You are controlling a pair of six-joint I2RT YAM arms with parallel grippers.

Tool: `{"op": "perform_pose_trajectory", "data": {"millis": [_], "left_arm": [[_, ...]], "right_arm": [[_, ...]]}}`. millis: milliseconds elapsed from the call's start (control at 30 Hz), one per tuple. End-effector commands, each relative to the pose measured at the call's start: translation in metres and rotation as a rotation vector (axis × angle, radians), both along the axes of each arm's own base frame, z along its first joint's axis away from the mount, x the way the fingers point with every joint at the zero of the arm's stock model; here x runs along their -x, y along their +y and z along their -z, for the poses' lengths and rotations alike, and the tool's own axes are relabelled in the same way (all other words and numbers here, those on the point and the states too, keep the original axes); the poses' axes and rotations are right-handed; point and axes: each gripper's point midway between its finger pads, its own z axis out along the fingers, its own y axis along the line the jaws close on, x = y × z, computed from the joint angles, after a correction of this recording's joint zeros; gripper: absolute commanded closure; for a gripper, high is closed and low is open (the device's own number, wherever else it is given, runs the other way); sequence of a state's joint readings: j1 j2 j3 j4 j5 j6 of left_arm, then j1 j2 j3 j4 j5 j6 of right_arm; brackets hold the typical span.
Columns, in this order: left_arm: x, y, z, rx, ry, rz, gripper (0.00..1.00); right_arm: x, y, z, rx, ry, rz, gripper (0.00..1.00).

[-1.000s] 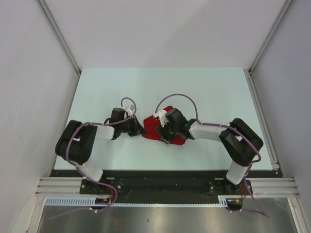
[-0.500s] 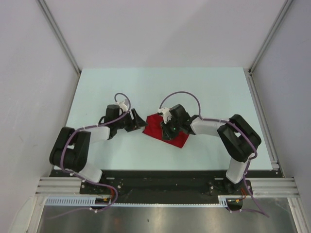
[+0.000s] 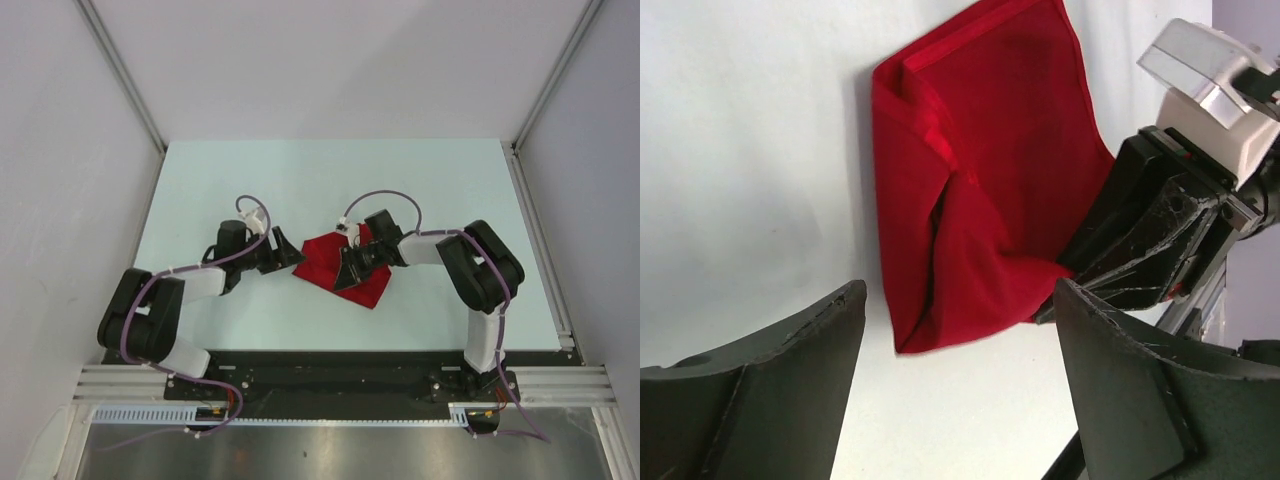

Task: Fold the napkin, place the utensils inside, and roll it up
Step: Roll the napkin with the utensil

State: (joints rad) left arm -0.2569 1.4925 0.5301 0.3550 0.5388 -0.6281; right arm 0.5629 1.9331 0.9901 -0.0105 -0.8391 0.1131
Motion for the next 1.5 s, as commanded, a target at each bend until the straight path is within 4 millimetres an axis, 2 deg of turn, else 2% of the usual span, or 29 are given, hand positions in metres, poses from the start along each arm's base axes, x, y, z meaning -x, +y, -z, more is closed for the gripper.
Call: {"op": "perform_pose_trajectory", "data": {"millis": [0, 267, 467, 633, 733, 767, 800, 833, 900, 933, 1000, 1133, 1200, 1267, 1300, 1333, 1367, 1400, 1433, 1467], "left_arm": [[0.0, -0.011, 0.0, -0.005, -0.044, 0.06, 0.19], [0.007, -0.02, 0.027, -0.039, 0.042, 0.103, 0.19], [0.009, -0.027, 0.032, -0.032, 0.063, 0.127, 0.23], [0.022, -0.042, 0.038, -0.026, 0.097, 0.194, 0.3], [0.032, -0.047, 0.042, -0.04, 0.114, 0.222, 0.43], [0.035, -0.046, 0.043, -0.045, 0.119, 0.225, 0.54], [0.037, -0.045, 0.043, -0.046, 0.12, 0.227, 0.6], [0.04, -0.043, 0.045, -0.055, 0.13, 0.226, 0.76], [0.042, -0.042, 0.044, -0.057, 0.134, 0.224, 0.93], [0.044, -0.041, 0.045, -0.057, 0.148, 0.222, 1.0], [0.047, -0.04, 0.047, -0.06, 0.161, 0.22, 1.0], [0.049, -0.035, 0.05, -0.091, 0.183, 0.196, 1.0], [0.049, -0.031, 0.051, -0.11, 0.195, 0.184, 1.0], [0.048, -0.03, 0.052, -0.116, 0.198, 0.18, 1.0], [0.048, -0.031, 0.051, -0.117, 0.2, 0.182, 1.0], [0.047, -0.031, 0.051, -0.116, 0.203, 0.18, 1.0], [0.047, -0.031, 0.052, -0.119, 0.206, 0.18, 1.0], [0.046, -0.031, 0.052, -0.122, 0.209, 0.178, 1.0], [0.045, -0.03, 0.053, -0.124, 0.212, 0.177, 1.0], [0.045, -0.031, 0.053, -0.126, 0.213, 0.181, 1.0]], "right_arm": [[0.047, -0.007, 0.024, 0.025, 0.231, -0.079, 0.86], [0.049, -0.005, 0.029, 0.016, 0.267, -0.102, 0.86], [0.05, -0.006, 0.035, 0.023, 0.276, -0.118, 0.87], [0.049, -0.008, 0.04, 0.033, 0.276, -0.116, 0.87], [0.046, -0.009, 0.04, 0.027, 0.276, -0.112, 0.87], [0.044, -0.009, 0.04, 0.027, 0.272, -0.107, 0.87], [0.044, -0.01, 0.039, 0.027, 0.269, -0.104, 0.87], [0.042, -0.009, 0.035, 0.022, 0.26, -0.099, 0.87], [0.037, -0.009, 0.03, 0.021, 0.245, -0.086, 0.86], [0.032, -0.008, 0.022, 0.011, 0.227, -0.077, 0.84], [0.025, -0.009, 0.014, 0.012, 0.198, -0.059, 0.79], [0.013, -0.007, -0.016, 0.006, 0.104, -0.025, 0.45], [0.004, -0.006, -0.036, 0.017, 0.006, 0.003, 0.41], [-0.004, -0.007, -0.04, 0.061, -0.092, 0.049, 0.36], [-0.001, -0.001, -0.054, 0.058, -0.169, 0.04, 0.35], [-0.003, 0.001, -0.057, 0.076, -0.227, 0.052, 0.34], [-0.01, -0.003, -0.05, 0.155, -0.313, 0.106, 0.34], [0.0, 0.007, -0.058, 0.165, -0.405, 0.081, 0.33], [-0.001, 0.013, -0.064, 0.178, -0.493, 0.1, 0.33], [-0.009, 0.003, -0.055, 0.264, -0.582, 0.164, 0.32]]}}
